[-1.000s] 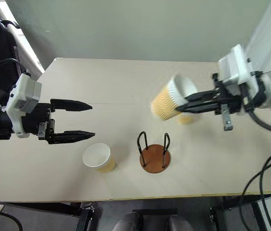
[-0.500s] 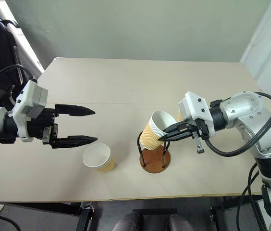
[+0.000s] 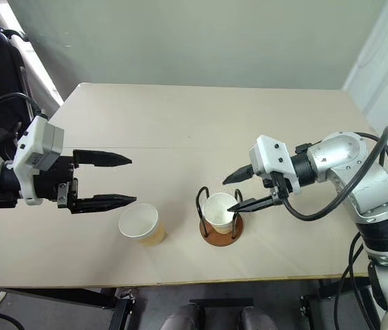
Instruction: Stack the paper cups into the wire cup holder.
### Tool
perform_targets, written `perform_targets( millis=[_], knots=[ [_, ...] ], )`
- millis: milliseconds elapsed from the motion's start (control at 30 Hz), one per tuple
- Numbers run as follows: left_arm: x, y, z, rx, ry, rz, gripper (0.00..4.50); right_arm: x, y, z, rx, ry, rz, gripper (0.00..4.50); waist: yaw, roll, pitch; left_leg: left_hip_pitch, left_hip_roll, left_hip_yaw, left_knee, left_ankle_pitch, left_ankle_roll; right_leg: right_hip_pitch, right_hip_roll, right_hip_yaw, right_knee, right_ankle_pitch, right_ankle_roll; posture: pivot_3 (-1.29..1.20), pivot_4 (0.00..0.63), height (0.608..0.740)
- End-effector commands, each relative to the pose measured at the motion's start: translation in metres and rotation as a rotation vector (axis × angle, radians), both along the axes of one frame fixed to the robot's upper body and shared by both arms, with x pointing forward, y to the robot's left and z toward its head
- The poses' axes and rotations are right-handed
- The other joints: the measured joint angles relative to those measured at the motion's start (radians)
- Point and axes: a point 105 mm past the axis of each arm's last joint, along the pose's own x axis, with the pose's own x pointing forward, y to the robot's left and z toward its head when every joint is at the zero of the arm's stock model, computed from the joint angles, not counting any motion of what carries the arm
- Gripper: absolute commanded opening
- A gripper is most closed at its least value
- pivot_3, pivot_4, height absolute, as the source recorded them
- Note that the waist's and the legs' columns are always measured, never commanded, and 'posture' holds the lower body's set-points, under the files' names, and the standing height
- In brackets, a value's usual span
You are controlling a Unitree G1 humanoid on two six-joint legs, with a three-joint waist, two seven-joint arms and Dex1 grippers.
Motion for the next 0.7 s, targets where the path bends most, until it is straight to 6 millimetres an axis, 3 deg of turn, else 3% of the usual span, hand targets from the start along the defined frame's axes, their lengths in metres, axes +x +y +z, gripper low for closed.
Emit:
perform_targets(
  millis=[33, 67, 167, 267, 567, 700],
  knots=[
    [-0.006, 0.000, 0.013, 0.013, -0.057, -0.003, 4.50, 0.034, -0.022, 0.027, 0.020, -0.168, -0.164, 4.19, 0.000, 0.000, 0.000, 0.000, 0.000, 0.000, 0.000, 0.000, 0.000, 0.000, 0.000, 0.000, 0.000, 0.000, 0.000, 0.00, 0.150, 0.740],
    [-0.006, 0.000, 0.013, 0.013, -0.056, -0.002, 4.50, 0.049, -0.028, 0.026, -0.009, -0.197, -0.218, 4.48, 0.000, 0.000, 0.000, 0.000, 0.000, 0.000, 0.000, 0.000, 0.000, 0.000, 0.000, 0.000, 0.000, 0.001, -0.001, 0.00, 0.150, 0.740],
    [-0.006, -0.001, 0.011, 0.008, -0.055, -0.003, 4.50, 0.083, -0.040, 0.015, -0.091, -0.236, -0.308, 4.48, 0.000, 0.000, 0.000, 0.000, 0.000, 0.000, 0.000, 0.000, 0.000, -0.001, 0.000, 0.000, 0.001, 0.002, -0.002, 0.00, 0.150, 0.740],
    [-0.005, -0.004, 0.010, 0.004, -0.057, -0.009, 4.50, 0.104, -0.047, -0.004, -0.175, -0.217, -0.327, 4.48, 0.000, 0.000, 0.000, 0.000, 0.001, 0.000, -0.001, 0.000, 0.000, -0.003, 0.000, -0.001, 0.002, 0.003, -0.004, 0.00, 0.150, 0.740],
    [-0.011, -0.006, 0.008, 0.006, -0.053, -0.006, 4.50, 0.132, -0.062, -0.051, -0.355, -0.180, -0.392, 4.48, -0.001, 0.001, 0.000, -0.006, 0.001, 0.000, -0.006, 0.002, -0.004, -0.010, 0.000, -0.001, 0.001, 0.004, -0.004, 0.00, 0.150, 0.740],
    [-0.013, -0.006, 0.007, 0.007, -0.049, -0.002, 4.50, 0.134, -0.061, -0.056, -0.371, -0.170, -0.390, 4.48, -0.001, 0.001, 0.001, -0.005, 0.001, 0.000, -0.008, 0.002, -0.004, -0.010, 0.000, -0.001, 0.000, 0.004, -0.005, 0.00, 0.150, 0.740]
  ],
)
